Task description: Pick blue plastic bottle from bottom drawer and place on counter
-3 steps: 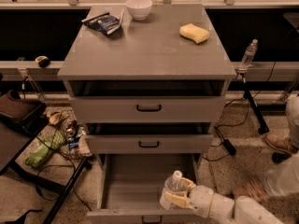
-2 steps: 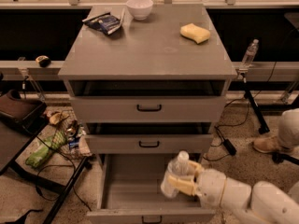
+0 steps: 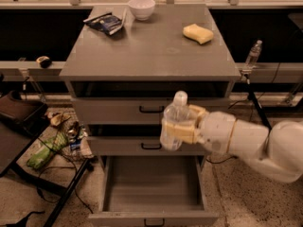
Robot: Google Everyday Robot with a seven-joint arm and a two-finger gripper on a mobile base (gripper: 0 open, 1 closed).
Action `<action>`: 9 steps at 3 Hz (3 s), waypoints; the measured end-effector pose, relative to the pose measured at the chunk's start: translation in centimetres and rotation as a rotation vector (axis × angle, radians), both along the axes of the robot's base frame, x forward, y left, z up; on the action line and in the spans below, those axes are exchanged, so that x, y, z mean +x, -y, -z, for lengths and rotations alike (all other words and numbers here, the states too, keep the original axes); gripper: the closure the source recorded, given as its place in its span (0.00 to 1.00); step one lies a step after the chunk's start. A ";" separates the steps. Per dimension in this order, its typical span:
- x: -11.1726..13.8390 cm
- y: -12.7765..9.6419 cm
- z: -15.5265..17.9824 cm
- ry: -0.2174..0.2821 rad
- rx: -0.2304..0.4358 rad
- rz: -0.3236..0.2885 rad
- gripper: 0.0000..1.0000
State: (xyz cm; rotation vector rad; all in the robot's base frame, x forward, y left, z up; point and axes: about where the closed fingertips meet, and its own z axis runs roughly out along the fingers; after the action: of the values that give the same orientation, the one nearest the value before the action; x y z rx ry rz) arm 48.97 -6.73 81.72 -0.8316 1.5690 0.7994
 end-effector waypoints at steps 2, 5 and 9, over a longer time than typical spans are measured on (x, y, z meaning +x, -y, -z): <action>10.1 -5.5 -13.7 0.061 -0.048 0.080 1.00; 24.5 -13.0 -14.4 -0.020 0.033 0.142 1.00; 28.5 -15.5 -11.7 -0.068 0.037 0.123 0.58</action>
Offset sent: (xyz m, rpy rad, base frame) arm 0.1584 0.0941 0.1877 -0.0416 -0.0654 -0.0958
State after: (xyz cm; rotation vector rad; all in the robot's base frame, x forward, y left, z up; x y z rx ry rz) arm 77.43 8.78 93.38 -0.6798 1.6439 0.7724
